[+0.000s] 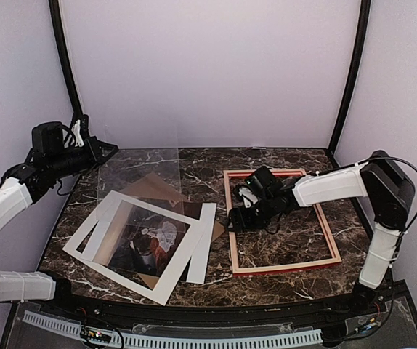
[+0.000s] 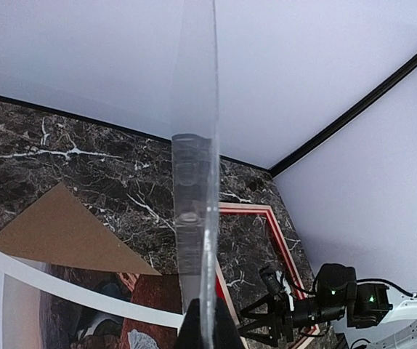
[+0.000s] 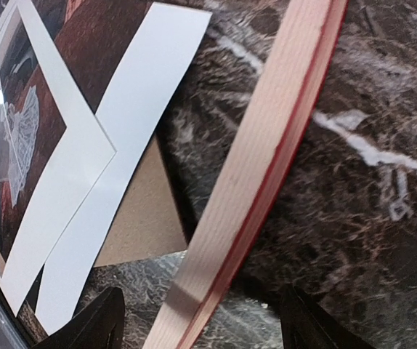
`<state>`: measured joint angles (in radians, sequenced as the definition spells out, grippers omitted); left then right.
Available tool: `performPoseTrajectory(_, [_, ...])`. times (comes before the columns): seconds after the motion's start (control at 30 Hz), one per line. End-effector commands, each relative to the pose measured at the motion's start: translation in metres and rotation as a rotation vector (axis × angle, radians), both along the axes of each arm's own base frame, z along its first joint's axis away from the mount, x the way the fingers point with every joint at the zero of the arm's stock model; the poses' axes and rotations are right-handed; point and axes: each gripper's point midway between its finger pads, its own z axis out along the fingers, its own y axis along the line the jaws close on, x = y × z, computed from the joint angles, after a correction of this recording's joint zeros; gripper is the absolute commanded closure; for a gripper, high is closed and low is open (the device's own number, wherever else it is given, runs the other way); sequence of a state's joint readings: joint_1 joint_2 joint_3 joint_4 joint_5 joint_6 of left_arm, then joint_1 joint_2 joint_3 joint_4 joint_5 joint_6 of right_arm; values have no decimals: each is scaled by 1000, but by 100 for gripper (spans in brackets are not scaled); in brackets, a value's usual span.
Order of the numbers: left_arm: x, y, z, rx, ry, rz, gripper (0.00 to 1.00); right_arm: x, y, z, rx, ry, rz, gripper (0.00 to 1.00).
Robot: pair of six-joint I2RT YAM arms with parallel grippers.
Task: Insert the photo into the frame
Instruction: Move the frame body to the center of the board.
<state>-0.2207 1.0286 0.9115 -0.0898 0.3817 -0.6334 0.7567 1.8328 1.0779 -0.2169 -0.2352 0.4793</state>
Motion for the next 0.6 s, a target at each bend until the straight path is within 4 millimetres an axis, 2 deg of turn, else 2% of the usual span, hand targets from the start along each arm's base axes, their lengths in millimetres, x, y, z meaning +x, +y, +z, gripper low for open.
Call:
performPoseTrajectory(0.0, [4, 5, 22, 43, -71, 11, 100, -20, 19, -5, 17, -2, 48, 26])
performPoseTrajectory(0.2, [13, 4, 31, 51, -96, 15, 100, -42, 39, -15, 8, 18, 105, 27])
performPoseTrajectory(0.57, [23, 5, 65, 70, -163, 27, 100, -60, 101, -3, 112, 26, 205, 29])
